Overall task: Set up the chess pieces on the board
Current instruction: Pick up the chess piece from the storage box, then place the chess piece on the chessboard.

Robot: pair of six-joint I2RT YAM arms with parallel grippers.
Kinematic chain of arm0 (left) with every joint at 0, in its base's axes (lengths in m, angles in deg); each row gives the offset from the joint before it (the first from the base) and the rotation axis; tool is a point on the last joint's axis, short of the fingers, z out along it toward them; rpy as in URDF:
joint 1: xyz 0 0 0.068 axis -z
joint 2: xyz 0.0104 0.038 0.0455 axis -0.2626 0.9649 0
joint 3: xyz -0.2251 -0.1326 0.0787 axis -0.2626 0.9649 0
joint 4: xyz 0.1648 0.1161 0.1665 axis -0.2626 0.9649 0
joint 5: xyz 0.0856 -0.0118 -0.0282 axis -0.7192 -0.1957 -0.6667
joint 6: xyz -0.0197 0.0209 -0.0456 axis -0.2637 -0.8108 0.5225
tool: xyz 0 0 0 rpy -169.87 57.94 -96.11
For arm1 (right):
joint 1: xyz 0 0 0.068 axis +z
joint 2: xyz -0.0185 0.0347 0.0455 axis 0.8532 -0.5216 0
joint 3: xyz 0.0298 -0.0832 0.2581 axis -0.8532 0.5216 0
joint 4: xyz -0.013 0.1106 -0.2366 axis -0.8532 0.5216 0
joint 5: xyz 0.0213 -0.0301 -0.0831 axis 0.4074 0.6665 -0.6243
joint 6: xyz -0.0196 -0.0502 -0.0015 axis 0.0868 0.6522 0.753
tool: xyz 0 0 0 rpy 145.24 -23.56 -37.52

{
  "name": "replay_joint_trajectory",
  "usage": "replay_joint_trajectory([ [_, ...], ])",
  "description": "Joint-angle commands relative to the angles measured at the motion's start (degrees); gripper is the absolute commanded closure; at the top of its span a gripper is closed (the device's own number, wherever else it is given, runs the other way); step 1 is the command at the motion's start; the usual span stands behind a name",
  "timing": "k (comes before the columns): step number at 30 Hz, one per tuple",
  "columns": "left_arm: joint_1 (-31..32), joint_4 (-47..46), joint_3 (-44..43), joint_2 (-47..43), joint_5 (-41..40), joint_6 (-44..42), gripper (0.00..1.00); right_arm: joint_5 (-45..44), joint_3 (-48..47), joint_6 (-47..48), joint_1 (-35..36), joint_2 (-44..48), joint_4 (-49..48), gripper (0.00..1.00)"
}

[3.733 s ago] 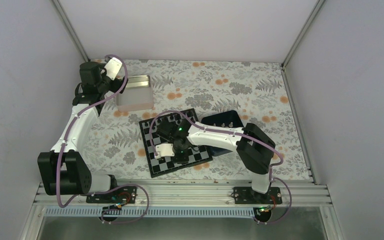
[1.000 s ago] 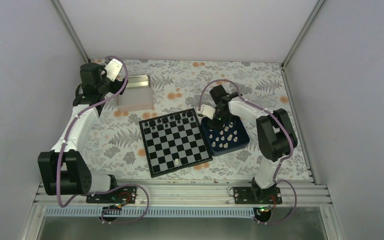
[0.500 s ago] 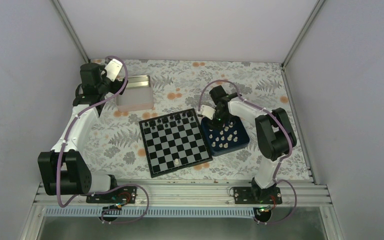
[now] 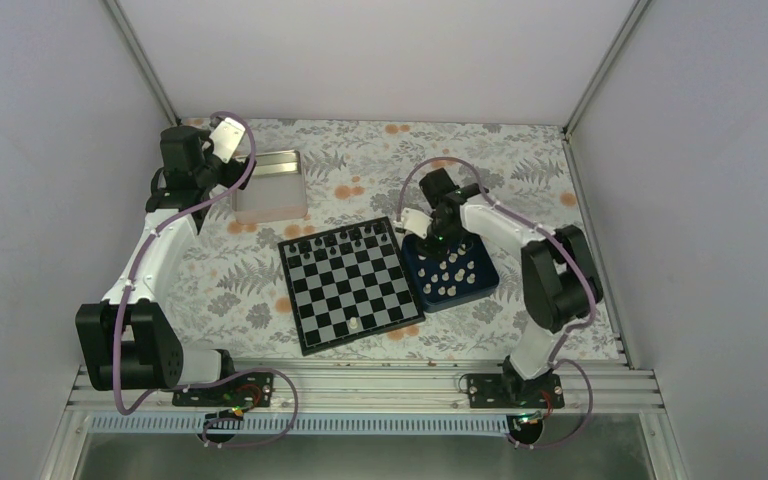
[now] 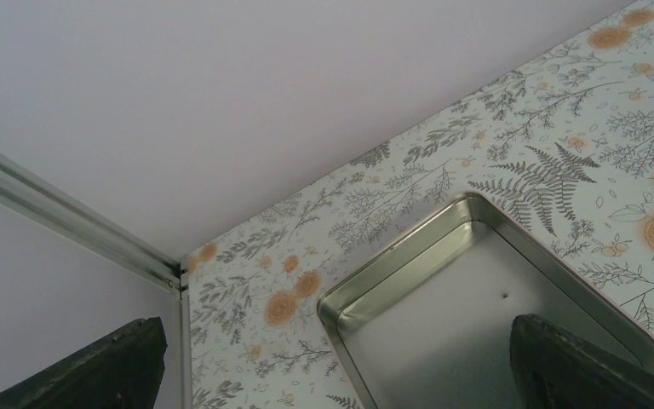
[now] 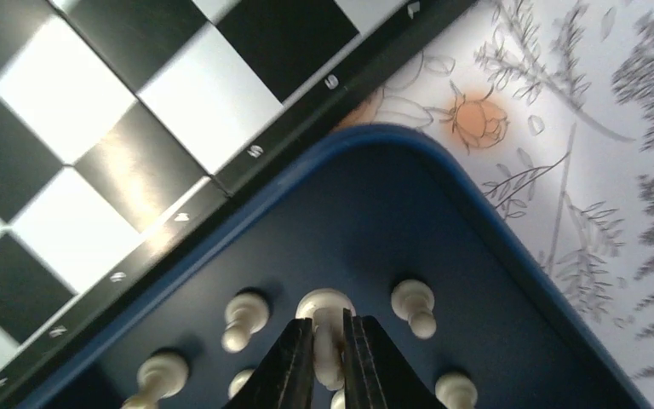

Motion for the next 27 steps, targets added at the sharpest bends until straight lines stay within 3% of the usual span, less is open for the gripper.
replay_joint_trajectory([
  [1, -0.24, -1.62, 0.17, -0.3, 0.8, -0.6, 0.0, -0.93, -2.81, -1.54, 3.03, 6.29, 4.71, 0.89],
  [12, -0.22, -1.75, 0.15, -0.44, 0.4, -0.53, 0.0, -0.86, 0.2, -5.06, 21.15, 9.62, 6.85, 0.89],
  [27, -0.17, -1.62, 0.38, -0.41, 0.5, -0.45, 0.0, -0.3, 8.74, -7.39, 25.18, 8.78, 2.11, 0.89],
])
